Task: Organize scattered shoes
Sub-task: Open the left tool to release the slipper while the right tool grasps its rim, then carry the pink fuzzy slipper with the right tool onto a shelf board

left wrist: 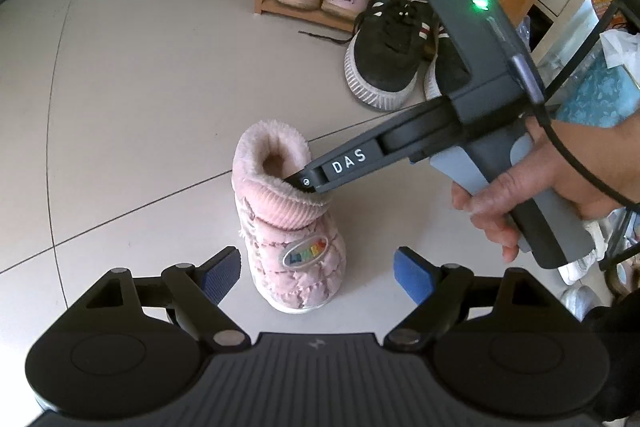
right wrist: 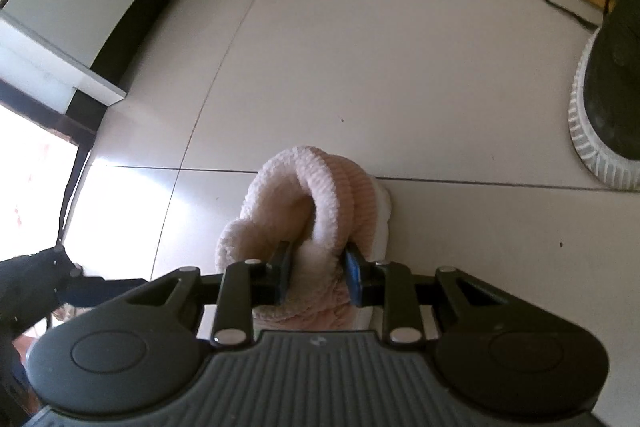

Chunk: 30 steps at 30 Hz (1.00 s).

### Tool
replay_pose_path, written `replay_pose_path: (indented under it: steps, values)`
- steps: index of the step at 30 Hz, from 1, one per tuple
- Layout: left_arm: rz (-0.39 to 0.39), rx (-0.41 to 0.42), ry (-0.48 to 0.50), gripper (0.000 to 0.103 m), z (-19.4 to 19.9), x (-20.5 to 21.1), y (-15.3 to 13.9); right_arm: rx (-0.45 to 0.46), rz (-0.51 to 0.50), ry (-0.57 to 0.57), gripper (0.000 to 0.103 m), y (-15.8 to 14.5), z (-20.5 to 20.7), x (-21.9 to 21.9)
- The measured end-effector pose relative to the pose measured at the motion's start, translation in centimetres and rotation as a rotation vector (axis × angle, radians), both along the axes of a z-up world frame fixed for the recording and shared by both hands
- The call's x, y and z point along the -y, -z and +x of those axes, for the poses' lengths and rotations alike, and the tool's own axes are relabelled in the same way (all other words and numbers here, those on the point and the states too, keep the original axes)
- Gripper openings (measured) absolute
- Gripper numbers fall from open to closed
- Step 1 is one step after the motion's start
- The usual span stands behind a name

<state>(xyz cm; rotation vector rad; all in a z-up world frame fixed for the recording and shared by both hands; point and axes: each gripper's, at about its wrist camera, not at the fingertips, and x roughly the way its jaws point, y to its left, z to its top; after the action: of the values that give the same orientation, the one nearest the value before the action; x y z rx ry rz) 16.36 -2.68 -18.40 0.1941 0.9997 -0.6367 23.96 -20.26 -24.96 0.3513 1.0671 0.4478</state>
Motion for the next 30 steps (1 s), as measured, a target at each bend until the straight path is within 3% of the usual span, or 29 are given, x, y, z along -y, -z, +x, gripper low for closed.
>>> replay_pose_path:
  steps: [4, 8, 15, 19, 24, 27, 29, 30]
  values:
    - [-0.002, 0.005, -0.004, 0.087, 0.1, -0.1, -0.1, 0.041, -0.021, -0.033, 0.023, -0.6, -0.4, 0.0]
    - [-0.018, 0.029, -0.001, 0.087, -0.1, -0.5, -0.6, 0.053, 0.004, 0.003, 0.017, -1.7, -0.7, 1.4]
    - [-0.03, 0.049, 0.001, 0.087, 0.0, -0.7, -1.0, 0.198, 0.032, 0.045, 0.017, -6.3, -1.7, 3.0]
    - [-0.036, 0.058, 0.008, 0.087, 0.0, -0.6, -1.3, 0.255, 0.051, 0.096, 0.011, -8.3, -1.5, 4.8]
    - [-0.034, 0.06, 0.01, 0.087, -0.1, -0.7, -1.3, 0.236, -0.001, 0.135, 0.011, -7.4, -1.0, 5.5]
    - [-0.037, 0.064, 0.015, 0.087, -0.2, -0.8, -1.2, 0.239, -0.09, 0.063, 0.017, -6.2, -1.1, 4.6]
    - [-0.037, 0.065, 0.016, 0.087, -0.2, -0.8, -1.1, 0.301, -0.192, -0.064, 0.044, -6.1, -1.4, 3.2]
    - [-0.037, 0.064, 0.016, 0.087, -0.1, -0.8, -1.0, 0.34, -0.237, -0.124, 0.051, -6.1, -1.6, 2.4]
